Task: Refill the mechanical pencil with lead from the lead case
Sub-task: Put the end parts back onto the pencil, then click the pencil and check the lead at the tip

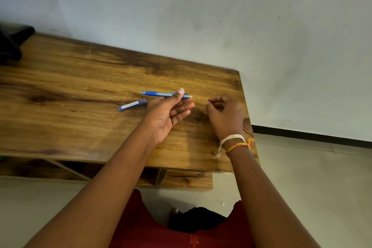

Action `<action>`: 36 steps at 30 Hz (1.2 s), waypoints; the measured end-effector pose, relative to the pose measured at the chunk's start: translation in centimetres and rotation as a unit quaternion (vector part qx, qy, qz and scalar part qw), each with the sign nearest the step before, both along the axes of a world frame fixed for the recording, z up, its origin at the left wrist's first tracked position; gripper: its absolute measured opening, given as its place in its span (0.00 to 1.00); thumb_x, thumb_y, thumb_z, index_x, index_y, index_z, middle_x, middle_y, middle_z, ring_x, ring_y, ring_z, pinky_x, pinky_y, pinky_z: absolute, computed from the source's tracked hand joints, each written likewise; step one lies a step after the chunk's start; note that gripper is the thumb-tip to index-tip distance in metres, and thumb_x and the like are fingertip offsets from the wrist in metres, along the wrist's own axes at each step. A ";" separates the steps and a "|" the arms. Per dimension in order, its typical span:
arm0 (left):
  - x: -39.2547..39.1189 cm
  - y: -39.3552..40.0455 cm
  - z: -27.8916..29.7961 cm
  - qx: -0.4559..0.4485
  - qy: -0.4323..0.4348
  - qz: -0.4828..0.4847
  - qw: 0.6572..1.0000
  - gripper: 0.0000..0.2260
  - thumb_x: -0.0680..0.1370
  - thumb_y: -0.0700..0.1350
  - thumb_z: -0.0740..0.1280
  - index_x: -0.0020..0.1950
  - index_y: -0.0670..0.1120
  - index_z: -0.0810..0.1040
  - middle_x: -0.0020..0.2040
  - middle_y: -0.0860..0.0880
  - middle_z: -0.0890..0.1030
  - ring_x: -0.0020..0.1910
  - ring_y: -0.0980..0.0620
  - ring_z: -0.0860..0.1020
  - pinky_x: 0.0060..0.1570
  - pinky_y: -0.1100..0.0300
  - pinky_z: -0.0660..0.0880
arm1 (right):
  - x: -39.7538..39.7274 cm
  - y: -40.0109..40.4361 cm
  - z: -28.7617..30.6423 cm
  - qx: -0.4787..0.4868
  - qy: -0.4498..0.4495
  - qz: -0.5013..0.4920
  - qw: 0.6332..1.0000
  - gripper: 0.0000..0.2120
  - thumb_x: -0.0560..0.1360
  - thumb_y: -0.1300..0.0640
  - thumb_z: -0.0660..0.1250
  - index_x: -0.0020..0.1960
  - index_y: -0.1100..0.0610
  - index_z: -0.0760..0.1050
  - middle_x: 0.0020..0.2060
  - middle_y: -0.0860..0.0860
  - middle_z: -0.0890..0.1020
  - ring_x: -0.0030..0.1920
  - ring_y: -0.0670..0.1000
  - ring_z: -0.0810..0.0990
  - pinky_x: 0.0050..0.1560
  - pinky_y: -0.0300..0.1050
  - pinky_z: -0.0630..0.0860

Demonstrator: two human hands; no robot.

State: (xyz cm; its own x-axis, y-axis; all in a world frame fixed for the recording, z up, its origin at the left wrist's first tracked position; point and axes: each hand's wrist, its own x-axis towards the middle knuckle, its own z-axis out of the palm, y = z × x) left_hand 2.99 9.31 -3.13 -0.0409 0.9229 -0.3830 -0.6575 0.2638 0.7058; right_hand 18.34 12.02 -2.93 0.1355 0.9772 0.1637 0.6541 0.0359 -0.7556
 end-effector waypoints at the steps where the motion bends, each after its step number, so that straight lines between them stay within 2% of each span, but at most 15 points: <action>1: 0.0 0.0 0.0 0.002 0.008 0.008 1.000 0.05 0.75 0.44 0.70 0.46 0.42 0.80 0.42 0.44 0.86 0.42 0.50 0.85 0.38 0.61 0.81 | -0.6 -0.1 0.5 0.012 0.043 0.029 0.999 0.04 0.72 0.59 0.72 0.46 0.57 0.81 0.40 0.49 0.84 0.38 0.41 0.81 0.38 0.29 0.76; 3: -0.1 0.1 -0.1 0.011 0.033 0.022 0.999 0.06 0.76 0.43 0.69 0.47 0.41 0.79 0.43 0.44 0.86 0.43 0.48 0.85 0.41 0.59 0.82 | -1.9 -0.5 1.2 0.038 0.096 0.091 0.990 0.04 0.72 0.60 0.72 0.47 0.58 0.82 0.40 0.49 0.85 0.39 0.41 0.82 0.37 0.29 0.75; 5: -0.2 0.1 0.0 0.022 0.026 0.031 0.999 0.06 0.76 0.42 0.69 0.48 0.40 0.79 0.41 0.44 0.85 0.42 0.49 0.85 0.41 0.59 0.82 | -2.7 -1.0 1.5 0.058 0.104 0.131 0.984 0.05 0.73 0.60 0.72 0.48 0.57 0.83 0.41 0.48 0.85 0.41 0.41 0.83 0.38 0.33 0.77; 7: -0.3 0.1 0.1 0.023 0.005 0.035 0.999 0.06 0.76 0.42 0.68 0.47 0.40 0.78 0.39 0.45 0.85 0.40 0.50 0.85 0.41 0.59 0.82 | -3.0 -1.2 1.6 0.069 0.113 0.139 0.981 0.05 0.73 0.61 0.71 0.48 0.56 0.83 0.43 0.48 0.85 0.43 0.43 0.83 0.40 0.37 0.79; 11: -0.8 0.2 0.1 0.008 -0.008 0.047 0.999 0.05 0.76 0.43 0.69 0.46 0.41 0.79 0.40 0.44 0.86 0.41 0.49 0.85 0.47 0.57 0.80 | -3.0 -1.0 1.6 0.069 0.134 0.133 0.980 0.06 0.73 0.63 0.70 0.48 0.55 0.82 0.42 0.46 0.85 0.43 0.45 0.84 0.43 0.43 0.82; 15: -0.9 0.1 0.1 0.012 -0.007 0.039 0.999 0.06 0.76 0.43 0.69 0.48 0.40 0.79 0.41 0.44 0.86 0.41 0.49 0.85 0.45 0.58 0.81 | -3.1 -1.0 1.5 0.075 0.120 0.135 0.981 0.06 0.73 0.62 0.71 0.49 0.55 0.83 0.42 0.44 0.85 0.44 0.42 0.83 0.43 0.34 0.79; 20: -1.1 0.1 0.1 0.015 -0.009 0.035 0.999 0.07 0.76 0.42 0.68 0.49 0.39 0.79 0.42 0.42 0.86 0.41 0.49 0.85 0.45 0.59 0.81 | -3.1 -1.0 1.5 0.071 0.118 0.140 0.981 0.06 0.73 0.62 0.71 0.49 0.54 0.83 0.43 0.45 0.85 0.44 0.42 0.83 0.43 0.34 0.79; 27: -1.3 -0.2 0.1 0.029 0.005 0.013 0.999 0.06 0.76 0.42 0.69 0.49 0.40 0.79 0.41 0.44 0.86 0.44 0.50 0.85 0.41 0.61 0.81 | -3.2 -1.0 1.3 0.071 0.093 0.145 0.982 0.06 0.72 0.61 0.72 0.48 0.55 0.83 0.42 0.45 0.85 0.43 0.40 0.83 0.39 0.27 0.74; 30: -1.4 -0.3 0.2 0.027 -0.008 0.004 1.000 0.05 0.75 0.42 0.70 0.49 0.42 0.80 0.42 0.45 0.86 0.45 0.50 0.85 0.42 0.60 0.81 | -3.2 -0.9 1.3 0.050 0.128 0.132 0.982 0.06 0.72 0.61 0.73 0.48 0.55 0.84 0.42 0.47 0.86 0.44 0.43 0.84 0.44 0.36 0.79; 33: -1.5 -0.4 0.3 0.028 -0.018 0.005 0.999 0.06 0.74 0.41 0.71 0.50 0.42 0.80 0.43 0.45 0.86 0.45 0.50 0.85 0.45 0.60 0.81 | -3.2 -0.9 1.4 0.008 0.219 0.108 0.970 0.06 0.70 0.63 0.74 0.47 0.58 0.83 0.42 0.52 0.86 0.44 0.49 0.86 0.46 0.45 0.82; 36: -1.5 -0.3 0.4 0.022 -0.024 0.016 0.999 0.08 0.73 0.40 0.71 0.51 0.40 0.80 0.44 0.44 0.86 0.47 0.49 0.85 0.46 0.59 0.81 | -3.1 -0.8 1.4 -0.008 0.258 0.114 0.959 0.05 0.70 0.64 0.74 0.45 0.60 0.82 0.40 0.54 0.86 0.42 0.50 0.85 0.45 0.46 0.82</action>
State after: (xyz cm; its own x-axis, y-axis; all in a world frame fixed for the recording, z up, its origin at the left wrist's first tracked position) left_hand 1.53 9.01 -2.74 -0.0525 0.9373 -0.3445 -0.6983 0.2121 0.6837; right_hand 15.25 11.25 -1.49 -0.0232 0.9928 0.1176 0.1686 0.1198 -0.9784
